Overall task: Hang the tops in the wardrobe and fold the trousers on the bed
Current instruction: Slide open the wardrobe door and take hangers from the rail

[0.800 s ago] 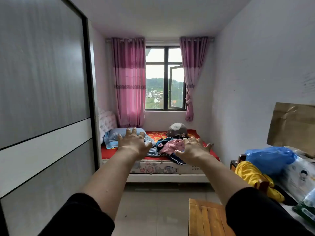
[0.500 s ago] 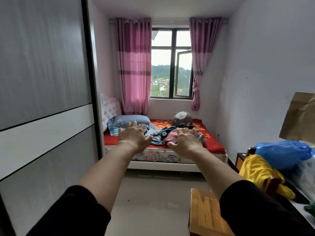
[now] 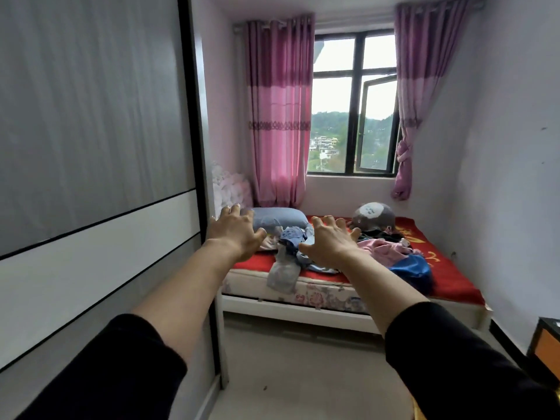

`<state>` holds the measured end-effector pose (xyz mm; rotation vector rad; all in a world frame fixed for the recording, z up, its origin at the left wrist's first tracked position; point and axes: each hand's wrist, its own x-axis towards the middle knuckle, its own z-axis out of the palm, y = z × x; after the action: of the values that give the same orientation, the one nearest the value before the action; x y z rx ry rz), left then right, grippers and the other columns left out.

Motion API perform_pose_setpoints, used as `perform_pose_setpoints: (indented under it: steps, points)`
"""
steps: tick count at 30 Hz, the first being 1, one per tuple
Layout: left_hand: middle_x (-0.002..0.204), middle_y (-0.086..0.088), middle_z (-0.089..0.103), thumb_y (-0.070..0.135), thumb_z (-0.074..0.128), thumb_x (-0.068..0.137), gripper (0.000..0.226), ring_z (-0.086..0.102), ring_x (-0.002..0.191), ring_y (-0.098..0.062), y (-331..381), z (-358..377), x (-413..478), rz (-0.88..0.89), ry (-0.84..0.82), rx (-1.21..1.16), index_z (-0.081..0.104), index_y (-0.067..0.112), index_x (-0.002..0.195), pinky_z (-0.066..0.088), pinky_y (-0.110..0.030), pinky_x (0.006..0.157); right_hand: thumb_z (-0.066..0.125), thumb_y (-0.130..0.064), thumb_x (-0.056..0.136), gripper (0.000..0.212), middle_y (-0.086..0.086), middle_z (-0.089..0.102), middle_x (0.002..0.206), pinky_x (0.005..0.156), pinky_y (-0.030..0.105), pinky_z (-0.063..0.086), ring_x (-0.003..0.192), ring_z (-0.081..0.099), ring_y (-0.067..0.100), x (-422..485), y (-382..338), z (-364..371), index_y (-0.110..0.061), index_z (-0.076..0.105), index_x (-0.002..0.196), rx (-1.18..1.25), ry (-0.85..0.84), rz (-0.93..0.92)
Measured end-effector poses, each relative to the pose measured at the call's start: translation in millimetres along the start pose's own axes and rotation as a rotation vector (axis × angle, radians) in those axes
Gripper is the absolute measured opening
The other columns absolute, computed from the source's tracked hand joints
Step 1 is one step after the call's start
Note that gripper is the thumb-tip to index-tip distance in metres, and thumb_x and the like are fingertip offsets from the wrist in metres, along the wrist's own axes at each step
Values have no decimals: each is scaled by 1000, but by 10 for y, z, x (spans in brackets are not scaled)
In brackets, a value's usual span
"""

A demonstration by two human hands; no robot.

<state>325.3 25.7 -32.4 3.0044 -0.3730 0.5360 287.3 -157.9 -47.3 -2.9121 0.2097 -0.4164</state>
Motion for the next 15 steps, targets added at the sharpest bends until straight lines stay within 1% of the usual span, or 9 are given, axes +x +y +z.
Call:
perform_pose_setpoints:
  steps: [3, 6, 10, 15]
  points:
    - [151, -8, 29, 50, 35, 93, 58, 26, 138, -25, -256, 136, 466, -49, 5, -8, 34, 22, 144, 30, -46, 107, 51, -56, 88, 71, 8, 29, 149, 107, 57, 20, 137, 23, 32, 587, -167, 210, -19, 29, 145, 3, -9, -41]
    - [155, -8, 22, 51, 34, 94, 60, 20, 142, -26, -494, 308, 857, -88, 6, 22, 29, 22, 146, 27, -46, 109, 54, -53, 87, 71, 10, 30, 148, 109, 58, 23, 136, 23, 33, 1157, -339, 493, -19, 29, 144, 21, -32, -88]
    - [158, -8, 16, 51, 35, 94, 61, 9, 146, -26, -825, 566, 1402, -155, 20, 50, 29, 21, 146, 21, -47, 114, 52, -57, 87, 70, 8, 31, 147, 106, 58, 21, 136, 24, 32, 1907, -598, 869, -22, 30, 144, 7, -33, -169]
    - [159, -6, 11, 51, 36, 93, 62, 4, 147, -27, -1237, 902, 2158, -274, 59, 66, 28, 23, 147, 17, -47, 116, 53, -53, 88, 71, 9, 26, 150, 109, 59, 20, 139, 21, 32, 2967, -915, 1246, -18, 27, 145, 19, -47, -306]
